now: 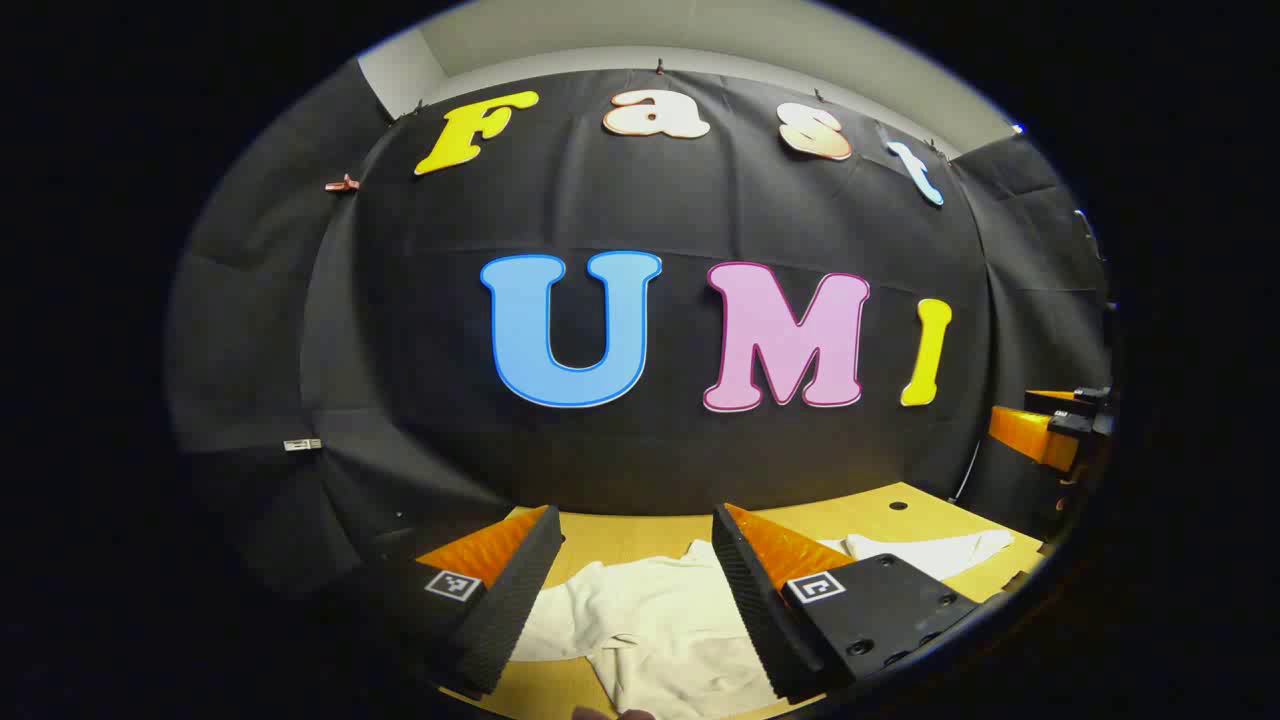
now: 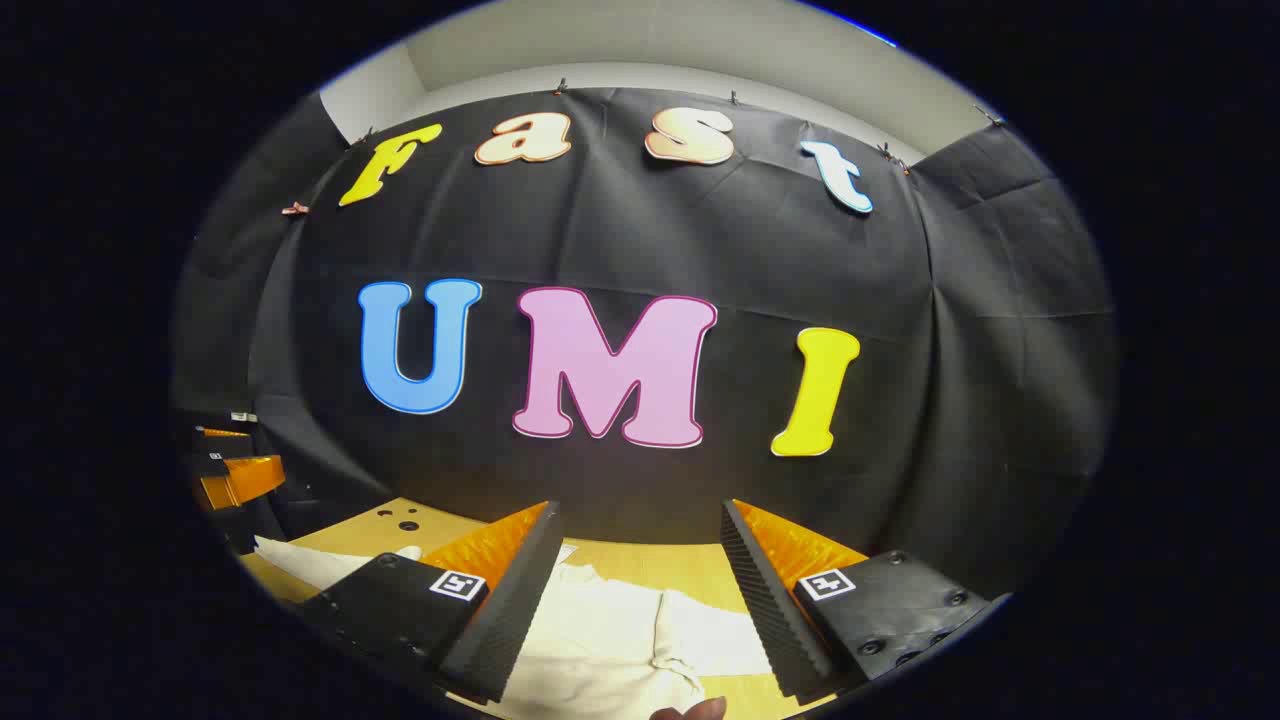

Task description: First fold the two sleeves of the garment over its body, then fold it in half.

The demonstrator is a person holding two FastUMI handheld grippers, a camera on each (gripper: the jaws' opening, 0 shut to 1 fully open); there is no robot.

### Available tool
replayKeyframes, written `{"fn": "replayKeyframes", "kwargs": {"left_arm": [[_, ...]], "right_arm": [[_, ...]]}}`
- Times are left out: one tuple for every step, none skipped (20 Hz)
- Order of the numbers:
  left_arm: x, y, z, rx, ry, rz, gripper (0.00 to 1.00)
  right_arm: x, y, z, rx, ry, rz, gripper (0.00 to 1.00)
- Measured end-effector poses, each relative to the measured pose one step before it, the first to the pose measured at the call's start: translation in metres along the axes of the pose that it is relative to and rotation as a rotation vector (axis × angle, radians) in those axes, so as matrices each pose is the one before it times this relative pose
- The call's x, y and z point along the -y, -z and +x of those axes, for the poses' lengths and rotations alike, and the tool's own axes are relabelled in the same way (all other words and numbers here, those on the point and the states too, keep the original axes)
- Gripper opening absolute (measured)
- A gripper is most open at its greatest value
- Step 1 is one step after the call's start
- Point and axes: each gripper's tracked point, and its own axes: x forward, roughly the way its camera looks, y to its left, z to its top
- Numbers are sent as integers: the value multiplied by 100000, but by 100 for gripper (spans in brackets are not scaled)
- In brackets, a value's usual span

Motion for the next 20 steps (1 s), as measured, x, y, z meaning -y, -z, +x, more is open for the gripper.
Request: {"fn": "replayKeyframes", "kwargs": {"left_arm": [[-29,41,-6,-252,-288,-90,95],[-4,158,106,-324,-176,131,95],[-54,-18,32,-303,-6,302,95],[-43,69,-71,-304,-134,343,95],[-11,-50,-28,14,84,160,95],[104,146,125,-182,219,259,95],[89,69,36,-90,341,267,95],[43,-81,-44,-87,281,436,95],[82,86,41,51,425,505,95],[5,-82,39,161,113,461,95],[7,10,15,133,-136,196,95],[10,-88,4,36,-246,94,95],[66,85,10,24,-456,109,95],[11,-50,20,-181,-409,152,95],[-10,76,-31,-56,-760,36,95],[-56,26,-17,-412,-1025,-189,95],[47,165,-114,-708,-1161,-473,95],[72,104,-139,-687,-1088,-252,95],[-68,-3,-94,-656,-1521,-31,95],[4,229,-69,-989,-1201,-152,95]], "right_arm": [[669,265,101,-381,929,-126,97],[67,43,212,-316,795,-69,97],[423,238,50,-298,370,76,97],[-92,98,130,-313,461,-193,97],[571,232,38,-291,442,-308,97],[-69,98,123,-204,268,-250,97],[415,138,71,-225,235,122,97],[-40,3,155,-278,86,156,97],[591,194,-26,-65,97,101,97],[84,68,168,-491,-64,39,97],[652,395,144,-782,87,113,97],[223,55,170,-675,-54,383,97],[814,297,136,-449,199,674,97],[250,128,307,-291,-31,699,97],[575,315,267,-142,-780,314,97],[227,323,417,-218,-386,-605,98],[832,564,317,-752,-459,-407,97],[501,561,414,-1343,-814,378,98],[1324,765,413,-1869,101,770,98],[1313,861,614,-2196,939,1332,97]]}}
